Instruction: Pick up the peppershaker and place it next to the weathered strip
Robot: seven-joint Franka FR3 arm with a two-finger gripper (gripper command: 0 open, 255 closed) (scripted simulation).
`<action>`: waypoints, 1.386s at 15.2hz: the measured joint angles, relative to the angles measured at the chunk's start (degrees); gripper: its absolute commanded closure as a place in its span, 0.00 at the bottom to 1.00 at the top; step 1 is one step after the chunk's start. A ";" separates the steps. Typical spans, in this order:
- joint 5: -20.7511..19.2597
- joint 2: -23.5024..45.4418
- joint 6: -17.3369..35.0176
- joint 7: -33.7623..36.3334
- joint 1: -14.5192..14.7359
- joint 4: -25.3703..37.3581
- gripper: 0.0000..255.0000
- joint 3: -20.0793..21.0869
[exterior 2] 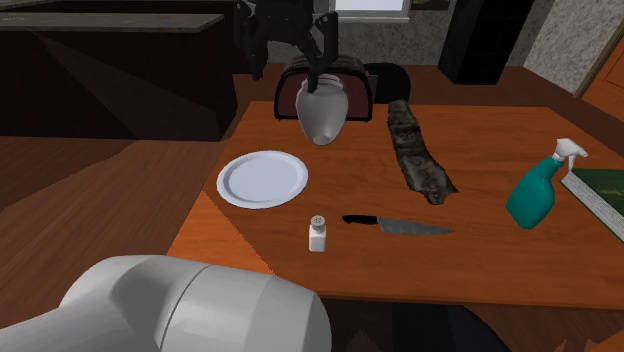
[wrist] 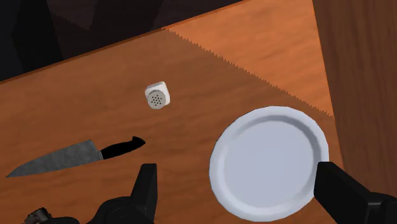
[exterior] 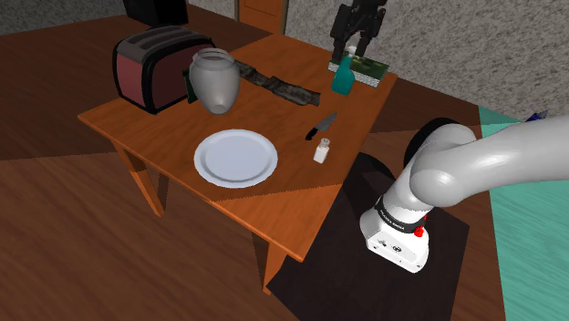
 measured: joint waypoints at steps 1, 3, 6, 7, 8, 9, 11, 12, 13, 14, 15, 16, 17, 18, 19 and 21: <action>0.00 0.00 0.00 0.00 0.00 0.00 0.00 0.00; -0.36 -1.00 2.13 -0.33 -0.27 -3.06 0.00 -0.30; -1.13 -2.67 6.50 -0.89 -0.83 -8.90 0.00 -0.88; -1.47 -2.88 8.66 -1.21 -1.08 -11.23 0.00 -1.22; -1.60 -3.25 10.56 -1.18 -1.21 -13.40 0.00 -1.24; -1.74 -3.37 12.45 -1.18 -1.33 -15.32 0.00 -1.30; -2.32 -3.65 16.28 -1.55 -1.81 -19.27 0.00 -1.79; -2.62 -3.84 18.19 -1.74 -2.07 -21.25 0.00 -2.05; -3.06 -4.15 19.99 -2.11 -2.45 -23.27 0.00 -2.48; -3.43 -3.17 22.38 -2.42 -2.70 -24.67 0.00 -2.89; -3.72 -3.17 24.53 -2.55 -2.97 -26.67 0.00 -3.13; -4.07 -2.16 26.97 -2.81 -3.24 -28.06 0.00 -3.53; -4.38 -1.40 29.19 -3.00 -3.49 -29.39 0.00 -3.84; -4.77 -1.69 30.98 -3.22 -3.88 -31.33 0.00 -4.15; -5.11 -0.24 33.73 -3.45 -4.13 -32.68 0.00 -4.56; -5.74 2.34 39.22 -3.78 -4.61 -35.38 0.00 -5.23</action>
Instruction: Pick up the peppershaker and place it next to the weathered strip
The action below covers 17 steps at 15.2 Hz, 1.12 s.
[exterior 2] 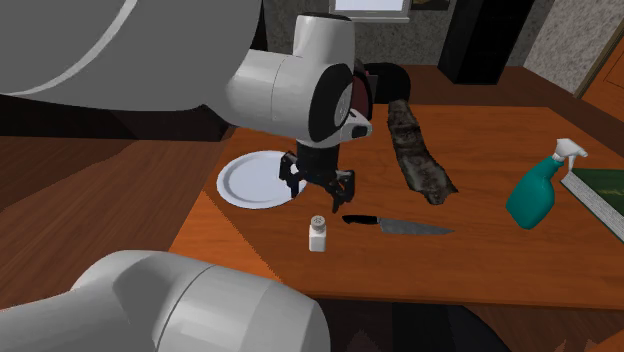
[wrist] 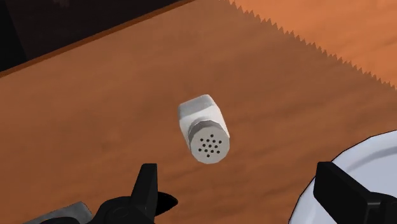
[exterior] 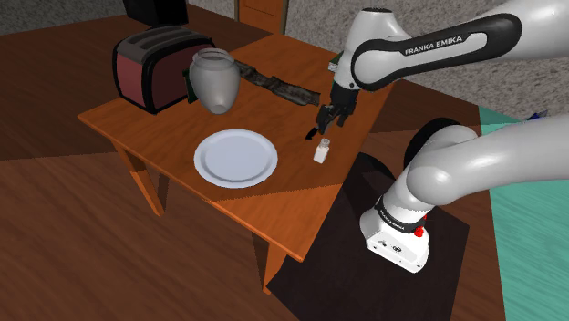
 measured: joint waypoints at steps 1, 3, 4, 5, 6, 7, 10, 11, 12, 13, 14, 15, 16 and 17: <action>-0.43 1.09 2.67 -0.31 -0.41 -1.44 0.00 -0.46; -0.93 3.02 6.66 -0.65 -0.85 -3.33 0.00 -1.02; -0.98 3.97 8.16 -0.67 -0.84 -3.82 0.00 -1.14; -1.06 4.79 9.36 -0.75 -0.87 -4.18 0.00 -1.28; -1.04 5.90 10.83 -0.74 -0.76 -4.54 0.00 -1.36; -1.06 6.68 11.88 -0.80 -0.74 -4.79 0.00 -1.47; -0.94 9.25 15.39 -0.69 -0.40 -5.72 0.00 -1.58; -0.99 9.61 15.96 -0.79 -0.45 -5.92 0.00 -1.68; -1.01 9.80 16.21 -0.82 -0.46 -5.97 0.00 -1.73; -1.00 9.91 16.35 -0.83 -0.45 -5.99 0.00 -1.73; -1.00 10.01 16.44 -0.85 -0.45 -5.98 0.00 -1.76; -1.00 10.05 16.48 -0.86 -0.45 -5.98 0.00 -1.76; -1.00 10.06 16.50 -0.85 -0.44 -5.98 0.00 -1.76; -1.00 10.08 16.52 -0.85 -0.44 -5.98 1.00 -1.76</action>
